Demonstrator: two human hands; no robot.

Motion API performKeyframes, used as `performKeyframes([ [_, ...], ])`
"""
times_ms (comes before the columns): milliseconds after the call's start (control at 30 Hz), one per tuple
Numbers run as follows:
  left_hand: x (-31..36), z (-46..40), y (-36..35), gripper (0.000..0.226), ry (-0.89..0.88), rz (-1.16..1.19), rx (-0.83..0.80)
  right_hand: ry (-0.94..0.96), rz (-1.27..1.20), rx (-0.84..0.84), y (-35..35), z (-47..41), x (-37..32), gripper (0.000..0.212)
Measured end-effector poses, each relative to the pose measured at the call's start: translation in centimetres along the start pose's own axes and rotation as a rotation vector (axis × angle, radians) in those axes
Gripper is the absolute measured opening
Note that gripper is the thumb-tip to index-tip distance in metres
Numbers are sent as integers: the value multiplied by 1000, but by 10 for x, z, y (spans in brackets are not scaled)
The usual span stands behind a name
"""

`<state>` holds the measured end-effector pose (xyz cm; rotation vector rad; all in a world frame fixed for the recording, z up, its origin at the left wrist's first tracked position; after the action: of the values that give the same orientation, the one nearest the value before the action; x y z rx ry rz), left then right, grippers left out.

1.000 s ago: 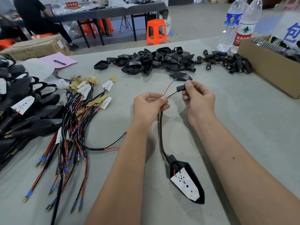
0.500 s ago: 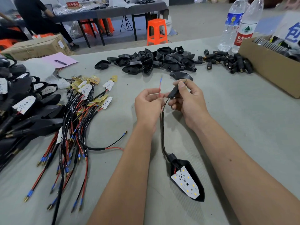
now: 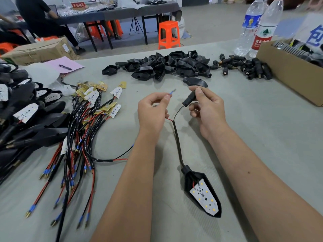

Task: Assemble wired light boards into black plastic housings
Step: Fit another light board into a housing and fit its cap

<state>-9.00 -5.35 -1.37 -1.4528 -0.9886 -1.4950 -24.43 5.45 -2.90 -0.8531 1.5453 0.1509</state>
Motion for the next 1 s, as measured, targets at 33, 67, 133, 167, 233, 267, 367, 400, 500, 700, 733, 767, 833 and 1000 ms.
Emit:
performKeyframes([
  [33,-1,0,-5,13,-4,-72,-36,2,-8,13,1,0,0,21],
  [67,-3,1,-10,13,-14,-145,-62,6,-22,32,2,0,0,22],
  [133,-3,2,-17,13,-49,-275,-83,10,-62,91,8,-1,-2,23],
  [167,-2,4,-19,13,-62,-318,-91,8,-87,127,12,-2,-2,23],
  [233,-2,5,-22,15,-69,-352,-105,-5,-141,191,18,-3,-1,25],
  [267,-1,5,-21,16,-70,-353,-107,-12,-162,209,20,-4,-1,25],
  [367,0,7,-23,15,-86,-328,-124,-17,-172,213,19,-3,0,24],
  [400,1,8,-23,14,-98,-330,-127,-18,-164,205,18,-3,1,24],
  [500,3,9,-25,11,-131,-352,-118,-28,-144,177,16,-3,1,23],
  [700,7,10,-24,11,-164,-361,-65,-19,-88,107,11,0,-1,23],
  [733,7,10,-25,11,-163,-363,-66,-17,-79,100,11,0,-2,23],
  [767,7,11,-25,11,-162,-368,-68,-14,-68,100,11,0,-2,23],
  [833,7,11,-25,12,-164,-387,-62,1,-38,113,12,0,-4,22],
  [1000,7,13,-26,14,-168,-395,-47,33,25,131,13,-1,-6,20],
])
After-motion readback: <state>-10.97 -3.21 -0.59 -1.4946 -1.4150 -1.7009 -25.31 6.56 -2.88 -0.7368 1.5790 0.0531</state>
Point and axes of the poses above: each hand's wrist, its own z-axis away from the middle knuckle, its own y-axis out of the back of the hand, x = y × z, the point moved 9 cm from there along -z, towards the middle knuckle, and after that the axes turned 10 degrees about y, right-handed, at the moved point
